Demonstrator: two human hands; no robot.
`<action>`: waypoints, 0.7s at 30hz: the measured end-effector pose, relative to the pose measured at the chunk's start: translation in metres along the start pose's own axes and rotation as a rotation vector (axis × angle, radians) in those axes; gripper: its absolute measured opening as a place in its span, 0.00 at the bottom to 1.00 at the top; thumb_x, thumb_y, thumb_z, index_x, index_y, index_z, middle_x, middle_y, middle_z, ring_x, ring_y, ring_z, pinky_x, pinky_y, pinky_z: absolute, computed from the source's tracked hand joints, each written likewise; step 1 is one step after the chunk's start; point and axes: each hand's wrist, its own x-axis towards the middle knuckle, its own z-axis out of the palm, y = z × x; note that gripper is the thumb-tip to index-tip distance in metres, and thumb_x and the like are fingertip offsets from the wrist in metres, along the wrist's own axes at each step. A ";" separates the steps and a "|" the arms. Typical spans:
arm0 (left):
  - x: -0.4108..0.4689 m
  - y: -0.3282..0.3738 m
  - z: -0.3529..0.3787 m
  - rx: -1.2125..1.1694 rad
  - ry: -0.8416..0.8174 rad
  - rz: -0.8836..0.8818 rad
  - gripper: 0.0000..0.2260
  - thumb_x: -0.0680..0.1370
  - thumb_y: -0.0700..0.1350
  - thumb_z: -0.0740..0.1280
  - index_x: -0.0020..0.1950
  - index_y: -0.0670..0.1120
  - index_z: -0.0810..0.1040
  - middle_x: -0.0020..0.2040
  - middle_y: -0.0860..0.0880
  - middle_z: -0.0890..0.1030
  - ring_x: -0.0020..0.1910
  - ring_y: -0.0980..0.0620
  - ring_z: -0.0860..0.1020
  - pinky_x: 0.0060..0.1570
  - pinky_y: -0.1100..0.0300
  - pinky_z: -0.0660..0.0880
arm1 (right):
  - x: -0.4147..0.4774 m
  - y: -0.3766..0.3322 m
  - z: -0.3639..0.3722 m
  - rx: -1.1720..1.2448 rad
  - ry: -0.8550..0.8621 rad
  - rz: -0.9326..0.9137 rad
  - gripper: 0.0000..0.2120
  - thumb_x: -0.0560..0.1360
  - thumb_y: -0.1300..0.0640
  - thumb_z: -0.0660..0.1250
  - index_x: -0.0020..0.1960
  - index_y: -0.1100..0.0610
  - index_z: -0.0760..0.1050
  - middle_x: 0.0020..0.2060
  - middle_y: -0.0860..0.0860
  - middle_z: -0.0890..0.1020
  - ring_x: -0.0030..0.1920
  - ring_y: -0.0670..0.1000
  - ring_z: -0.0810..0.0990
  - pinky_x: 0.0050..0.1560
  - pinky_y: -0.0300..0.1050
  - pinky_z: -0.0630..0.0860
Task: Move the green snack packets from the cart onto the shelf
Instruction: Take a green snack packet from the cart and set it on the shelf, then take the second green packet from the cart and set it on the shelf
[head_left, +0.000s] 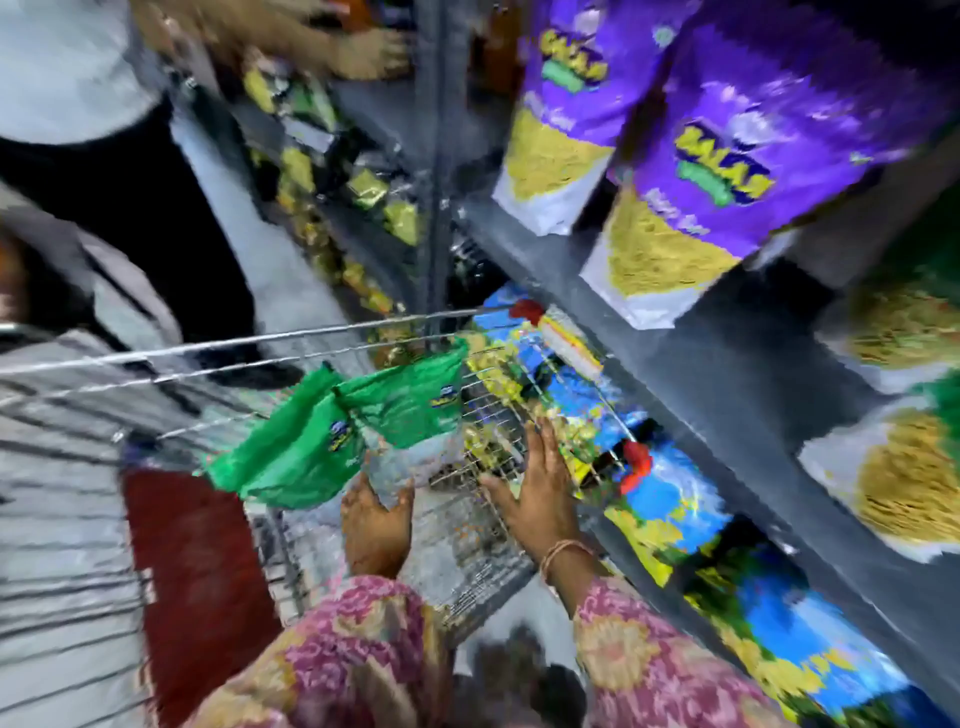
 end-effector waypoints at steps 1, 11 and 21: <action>0.001 -0.009 -0.002 -0.040 -0.050 -0.073 0.27 0.74 0.47 0.66 0.67 0.35 0.63 0.68 0.32 0.68 0.67 0.36 0.67 0.68 0.45 0.64 | 0.005 0.000 0.006 -0.025 -0.059 -0.003 0.39 0.70 0.42 0.65 0.71 0.61 0.54 0.74 0.59 0.54 0.73 0.56 0.56 0.71 0.48 0.56; 0.063 -0.010 0.016 -0.276 -0.238 -0.360 0.29 0.72 0.46 0.69 0.69 0.39 0.63 0.70 0.39 0.68 0.66 0.42 0.69 0.66 0.51 0.66 | 0.104 0.019 0.072 0.048 -0.453 0.096 0.48 0.62 0.49 0.76 0.72 0.59 0.51 0.71 0.62 0.61 0.69 0.61 0.63 0.64 0.51 0.65; 0.122 0.025 0.031 -0.737 -0.200 -0.605 0.23 0.78 0.36 0.56 0.72 0.45 0.57 0.69 0.38 0.68 0.42 0.50 0.74 0.43 0.57 0.73 | 0.170 0.024 0.110 0.087 -0.599 0.290 0.31 0.72 0.55 0.67 0.69 0.62 0.57 0.64 0.64 0.71 0.61 0.63 0.72 0.54 0.46 0.70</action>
